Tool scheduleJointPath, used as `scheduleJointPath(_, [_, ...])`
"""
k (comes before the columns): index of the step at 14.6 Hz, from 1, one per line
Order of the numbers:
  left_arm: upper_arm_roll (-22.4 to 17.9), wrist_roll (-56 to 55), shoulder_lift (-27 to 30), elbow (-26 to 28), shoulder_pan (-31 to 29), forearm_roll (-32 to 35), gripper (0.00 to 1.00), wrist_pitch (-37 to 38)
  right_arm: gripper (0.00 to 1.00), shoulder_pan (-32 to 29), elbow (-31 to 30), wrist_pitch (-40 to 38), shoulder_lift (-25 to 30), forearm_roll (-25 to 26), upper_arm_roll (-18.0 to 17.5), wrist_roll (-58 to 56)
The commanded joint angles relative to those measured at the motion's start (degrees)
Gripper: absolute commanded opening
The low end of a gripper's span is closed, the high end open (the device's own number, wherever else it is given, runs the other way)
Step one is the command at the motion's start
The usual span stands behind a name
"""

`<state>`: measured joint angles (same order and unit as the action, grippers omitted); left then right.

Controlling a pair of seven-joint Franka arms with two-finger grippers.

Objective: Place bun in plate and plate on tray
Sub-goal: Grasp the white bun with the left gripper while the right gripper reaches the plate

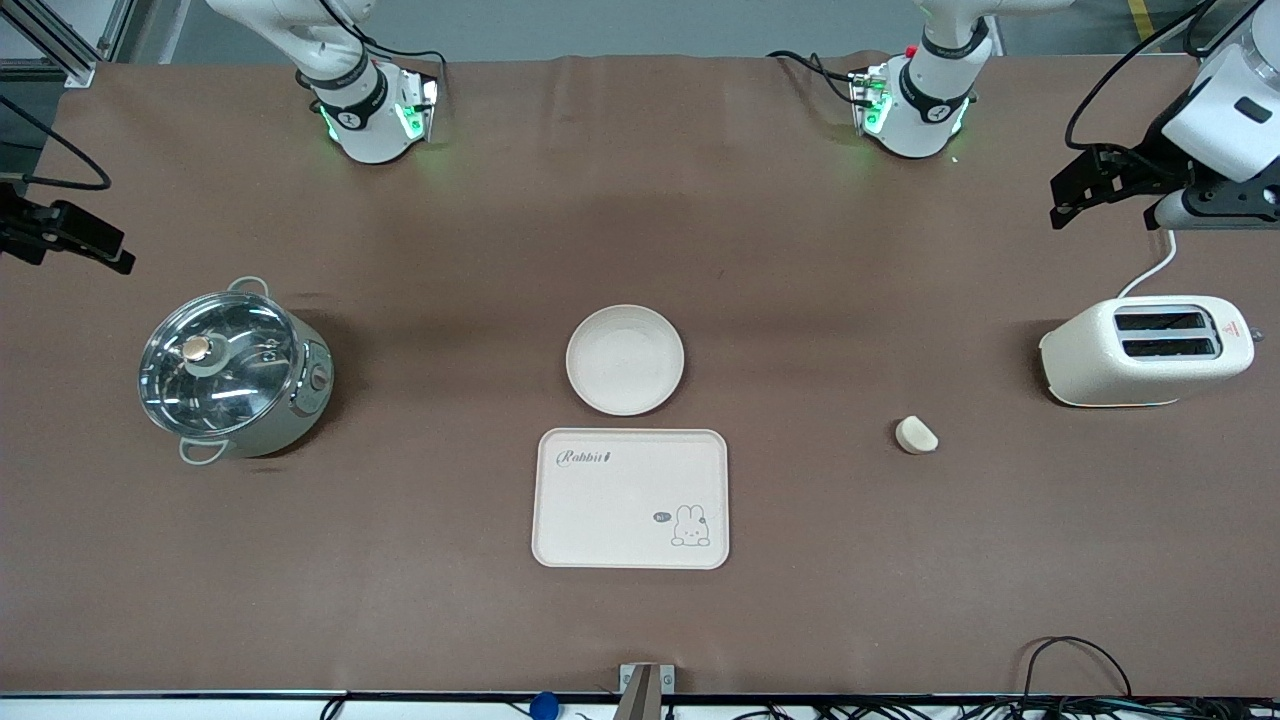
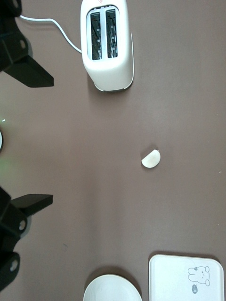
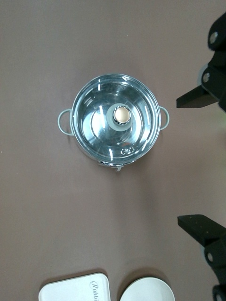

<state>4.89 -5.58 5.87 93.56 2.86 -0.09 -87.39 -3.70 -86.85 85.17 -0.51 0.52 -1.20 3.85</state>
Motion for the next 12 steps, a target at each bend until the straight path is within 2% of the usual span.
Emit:
scheduleJointPath(1, [0.0,0.7,-1.1,-1.9,-0.2,0.6,1.00,1.2,1.00,2.8,-2.9,1.7,0.3,-1.9,0.1,-0.1])
scheduleJointPath(4, [-0.1,0.8,-3.8,-3.6,-0.3,0.7,1.00,1.2,1.00,6.0,-6.0,6.0,-1.7,-3.9,0.1,1.2])
scheduleJointPath(6, [-0.1,0.2,-6.1,-3.9,-0.4,0.6,1.00,0.4,1.00,9.2,-10.0,11.5,-3.2,-5.4,0.1,4.3])
scheduleJointPath(8, [-0.2,-1.9,-8.6,-2.4,-0.2,0.6,1.00,-2.9,1.00,12.7,-13.3,16.7,-4.9,-6.0,0.1,8.8])
scheduleJointPath(12, [0.2,-12.9,-14.1,3.6,0.3,0.6,1.00,-13.0,1.00,19.9,-19.6,27.3,-8.7,-7.0,0.1,18.2])
